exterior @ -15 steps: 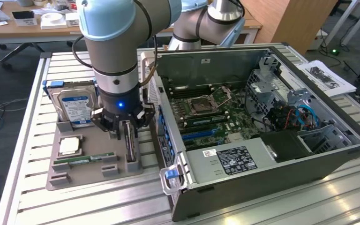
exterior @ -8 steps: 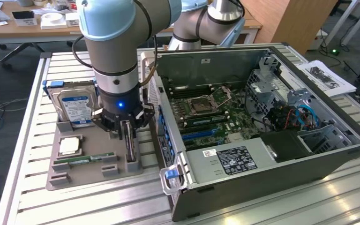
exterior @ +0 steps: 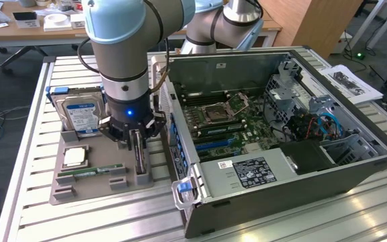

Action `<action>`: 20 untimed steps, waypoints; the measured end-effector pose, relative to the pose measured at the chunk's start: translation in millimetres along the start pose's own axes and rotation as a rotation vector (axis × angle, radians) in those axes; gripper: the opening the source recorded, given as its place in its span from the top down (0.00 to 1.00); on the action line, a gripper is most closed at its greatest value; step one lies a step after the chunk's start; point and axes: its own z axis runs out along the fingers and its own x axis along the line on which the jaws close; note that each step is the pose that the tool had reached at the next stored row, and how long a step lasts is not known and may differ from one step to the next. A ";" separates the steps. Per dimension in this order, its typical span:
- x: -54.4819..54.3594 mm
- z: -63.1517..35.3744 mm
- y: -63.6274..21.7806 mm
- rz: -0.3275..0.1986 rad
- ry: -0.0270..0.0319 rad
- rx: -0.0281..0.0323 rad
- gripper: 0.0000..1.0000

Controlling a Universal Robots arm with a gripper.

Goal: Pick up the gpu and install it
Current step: 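Pick up the gpu and move the gpu toward the slot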

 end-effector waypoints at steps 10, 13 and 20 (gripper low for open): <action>0.0 0.0 0.0 0.000 0.0000 0.0001 0.69; 0.0 0.0 0.0 0.000 0.0000 0.0000 0.73; 0.0 0.0 0.0 0.000 0.0000 0.0001 0.73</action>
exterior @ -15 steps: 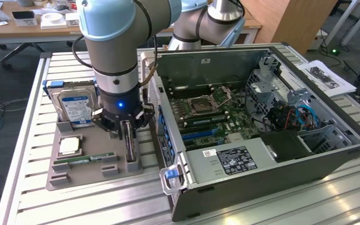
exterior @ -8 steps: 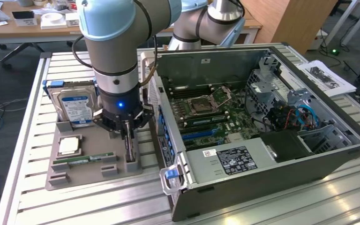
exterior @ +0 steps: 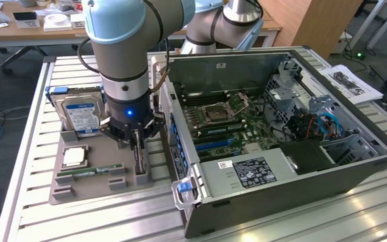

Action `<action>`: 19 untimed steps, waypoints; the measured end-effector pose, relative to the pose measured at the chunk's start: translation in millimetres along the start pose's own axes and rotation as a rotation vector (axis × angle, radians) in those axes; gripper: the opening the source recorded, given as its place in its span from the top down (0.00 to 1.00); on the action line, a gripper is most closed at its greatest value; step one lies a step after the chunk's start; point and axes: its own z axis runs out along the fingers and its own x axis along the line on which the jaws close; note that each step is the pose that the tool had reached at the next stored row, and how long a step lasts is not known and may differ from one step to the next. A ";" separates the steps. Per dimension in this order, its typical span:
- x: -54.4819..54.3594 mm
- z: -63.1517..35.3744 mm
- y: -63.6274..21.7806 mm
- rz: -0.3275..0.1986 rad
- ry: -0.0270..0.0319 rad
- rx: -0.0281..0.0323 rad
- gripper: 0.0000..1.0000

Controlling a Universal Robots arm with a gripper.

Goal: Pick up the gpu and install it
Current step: 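Pick up the gpu and move the gpu toward the slot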

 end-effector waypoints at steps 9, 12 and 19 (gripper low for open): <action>-0.1 0.3 0.0 -0.032 0.0015 -0.0008 0.73; -0.1 0.3 0.0 -0.032 0.0015 -0.0008 0.73; -0.3 -7.5 0.3 -0.032 0.0015 -0.0008 0.73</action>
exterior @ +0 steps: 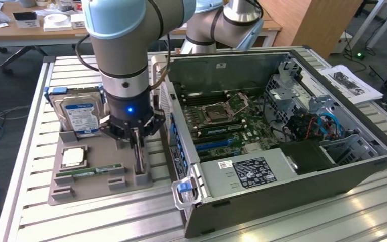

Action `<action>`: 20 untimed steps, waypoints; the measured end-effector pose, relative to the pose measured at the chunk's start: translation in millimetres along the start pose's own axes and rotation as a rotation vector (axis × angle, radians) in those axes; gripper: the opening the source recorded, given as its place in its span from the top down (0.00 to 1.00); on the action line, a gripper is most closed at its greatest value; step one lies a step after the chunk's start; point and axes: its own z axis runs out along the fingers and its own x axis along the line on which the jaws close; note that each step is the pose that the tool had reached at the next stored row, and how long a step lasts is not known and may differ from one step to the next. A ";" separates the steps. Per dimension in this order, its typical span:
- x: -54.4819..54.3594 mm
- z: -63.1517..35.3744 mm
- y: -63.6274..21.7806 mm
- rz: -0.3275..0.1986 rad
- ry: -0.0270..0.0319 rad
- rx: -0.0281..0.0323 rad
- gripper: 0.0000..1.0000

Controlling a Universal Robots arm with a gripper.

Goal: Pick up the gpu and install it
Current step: 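Pick up the gpu and move the gpu toward the slot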

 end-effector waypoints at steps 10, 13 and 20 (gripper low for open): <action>-0.6 -25.6 1.2 0.000 -0.0001 0.0000 0.73; -0.9 -36.5 1.7 0.000 0.0000 0.0000 0.73; -1.6 -65.6 3.0 0.000 -0.0002 -0.0001 0.73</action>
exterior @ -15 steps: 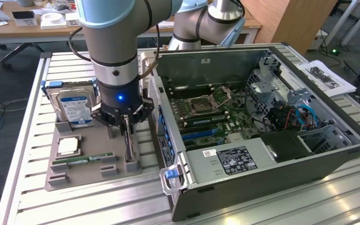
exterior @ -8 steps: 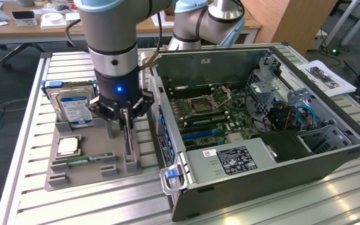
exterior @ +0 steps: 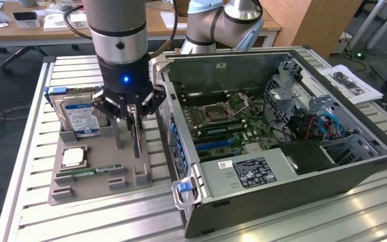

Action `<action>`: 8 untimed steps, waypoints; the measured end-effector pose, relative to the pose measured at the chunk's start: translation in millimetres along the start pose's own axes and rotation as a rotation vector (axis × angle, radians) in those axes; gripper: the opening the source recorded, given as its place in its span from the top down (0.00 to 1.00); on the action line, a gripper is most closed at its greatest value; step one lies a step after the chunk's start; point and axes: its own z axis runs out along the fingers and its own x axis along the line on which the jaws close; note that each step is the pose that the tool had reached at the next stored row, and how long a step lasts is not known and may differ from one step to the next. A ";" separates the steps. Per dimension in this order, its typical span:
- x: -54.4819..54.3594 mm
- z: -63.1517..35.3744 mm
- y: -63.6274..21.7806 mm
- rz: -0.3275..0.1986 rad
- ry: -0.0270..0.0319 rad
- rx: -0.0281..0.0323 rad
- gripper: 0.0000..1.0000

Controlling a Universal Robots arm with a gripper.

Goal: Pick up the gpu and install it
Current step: 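Pick up the gpu and move the gpu toward the slot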

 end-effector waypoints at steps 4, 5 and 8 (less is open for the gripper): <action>-0.4 -15.5 0.7 0.000 -0.0001 -0.0003 0.73; -0.5 -19.6 0.9 0.000 -0.0003 -0.0004 0.73; -0.8 -30.7 1.4 0.000 -0.0006 -0.0005 0.73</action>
